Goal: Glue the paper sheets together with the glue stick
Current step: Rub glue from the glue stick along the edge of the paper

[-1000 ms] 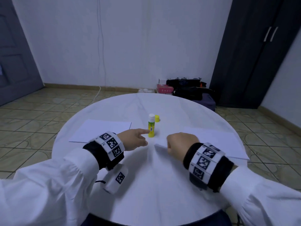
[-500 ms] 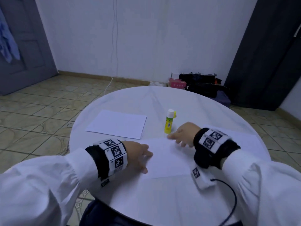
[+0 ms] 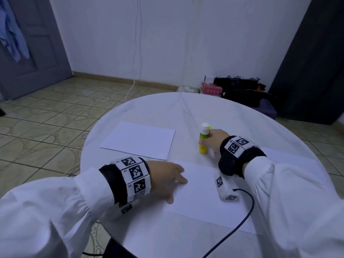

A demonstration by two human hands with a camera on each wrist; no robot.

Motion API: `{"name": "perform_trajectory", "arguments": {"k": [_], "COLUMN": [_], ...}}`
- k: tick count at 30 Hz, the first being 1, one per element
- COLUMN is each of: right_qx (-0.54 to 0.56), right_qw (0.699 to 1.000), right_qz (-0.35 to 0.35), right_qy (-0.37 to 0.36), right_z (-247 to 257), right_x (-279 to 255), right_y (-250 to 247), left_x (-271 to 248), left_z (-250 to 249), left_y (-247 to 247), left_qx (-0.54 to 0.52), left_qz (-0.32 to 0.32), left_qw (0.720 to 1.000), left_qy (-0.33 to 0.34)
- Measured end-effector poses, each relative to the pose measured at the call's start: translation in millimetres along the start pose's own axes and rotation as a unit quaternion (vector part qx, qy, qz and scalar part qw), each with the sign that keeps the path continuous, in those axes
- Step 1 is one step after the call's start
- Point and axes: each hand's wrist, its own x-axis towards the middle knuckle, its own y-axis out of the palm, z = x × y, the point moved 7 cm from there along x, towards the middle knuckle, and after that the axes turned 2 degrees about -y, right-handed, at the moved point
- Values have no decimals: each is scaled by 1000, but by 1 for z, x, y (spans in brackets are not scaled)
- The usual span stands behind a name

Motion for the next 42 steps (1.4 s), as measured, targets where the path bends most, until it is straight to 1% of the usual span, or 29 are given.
{"name": "perform_trajectory", "arguments": {"k": [1, 3, 6, 7, 8, 10, 12, 13, 15, 18, 22, 27, 30, 39, 40, 42], "right_qx": [-15, -7, 13, 7, 7, 47, 93, 99, 73, 7, -28, -79, -96, -105, -107, -120], "right_qw": [1000, 999, 995, 994, 994, 991, 988, 987, 988, 989, 989, 988, 989, 993, 993, 991], "right_qz": [-5, -1, 30, 23, 7, -19, -13, -9, -14, -15, -7, -2, -10, -49, -52, -54], "right_qy": [-13, -41, -90, -104, -112, -124, -125, -127, -138, -149, -146, -130, -110, -33, -26, -14], "right_z": [3, 9, 18, 22, 26, 33, 40, 43, 52, 61, 64, 54, 33, -49, -54, -61], "right_x": [-2, -7, -22, -27, -32, -39, -46, -48, -49, -48, -46, -46, -50, -67, -68, -71], "right_y": [0, 1, 1, -3, -8, -17, -17, -15, -8, 9, 26, 21, 9, -35, -38, -44], "left_x": [-2, -6, -9, -9, -9, -10, -10, -11, -12, -13, -13, -12, -8, 0, 0, 0], "left_z": [0, 0, -2, -3, -3, -5, -5, -4, -3, -2, -1, -1, 0, 6, 8, 14], "left_y": [-3, -5, -3, -3, -4, -4, -4, -3, -2, -2, -1, -3, -3, -2, -2, -1], "left_qx": [-15, -38, 11, 20, 28, 35, 35, 30, 10, 25, 25, 12, 11, -14, -6, 1], "left_qz": [-13, -27, -27, -27, -26, -28, -25, -22, -16, -18, -21, -33, -39, -63, -66, -57], "left_qw": [1000, 999, 1000, 999, 999, 999, 999, 999, 1000, 999, 999, 999, 999, 998, 998, 998], "left_qy": [-4, -9, 1, 1, 0, -1, -4, -7, -17, -19, -23, -26, -22, 0, -1, -24]}}
